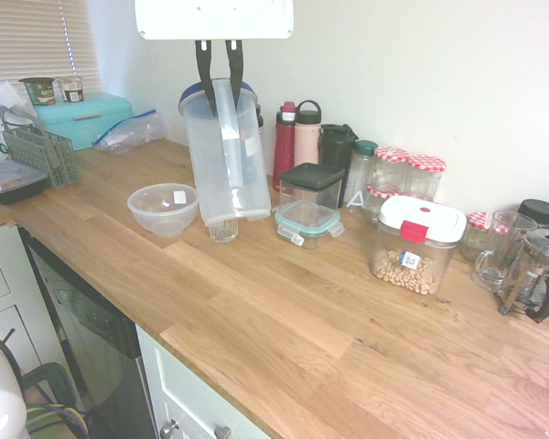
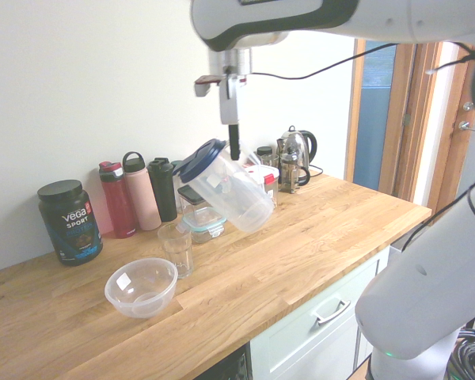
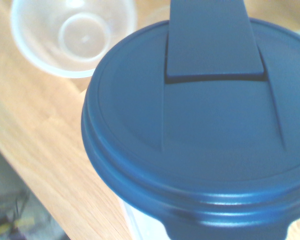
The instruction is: Pour me some water
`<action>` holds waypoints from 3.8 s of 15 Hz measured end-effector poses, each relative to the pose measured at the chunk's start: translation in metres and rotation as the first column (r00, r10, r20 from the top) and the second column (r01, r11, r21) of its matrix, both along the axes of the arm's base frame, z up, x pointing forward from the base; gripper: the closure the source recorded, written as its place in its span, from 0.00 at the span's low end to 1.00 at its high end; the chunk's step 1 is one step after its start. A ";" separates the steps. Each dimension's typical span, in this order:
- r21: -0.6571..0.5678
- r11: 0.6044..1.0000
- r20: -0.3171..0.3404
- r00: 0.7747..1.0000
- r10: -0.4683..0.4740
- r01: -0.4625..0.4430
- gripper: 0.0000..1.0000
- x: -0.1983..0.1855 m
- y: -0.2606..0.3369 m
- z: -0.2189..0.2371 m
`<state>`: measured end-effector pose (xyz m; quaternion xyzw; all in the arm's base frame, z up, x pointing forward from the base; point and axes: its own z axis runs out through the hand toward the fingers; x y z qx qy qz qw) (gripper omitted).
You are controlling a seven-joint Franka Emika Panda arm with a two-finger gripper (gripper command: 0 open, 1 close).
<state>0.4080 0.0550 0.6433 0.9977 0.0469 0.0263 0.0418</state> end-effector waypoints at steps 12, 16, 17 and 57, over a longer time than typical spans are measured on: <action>-0.454 0.859 -0.286 0.952 0.110 -0.236 1.00 0.104 0.079 -0.066; -0.482 0.841 -0.301 0.948 0.104 -0.245 1.00 0.113 0.087 -0.078; -0.487 0.839 -0.302 0.948 0.101 -0.245 1.00 0.113 0.087 -0.078; 0.302 0.516 0.449 0.358 -0.819 0.802 1.00 -0.092 -0.244 -0.163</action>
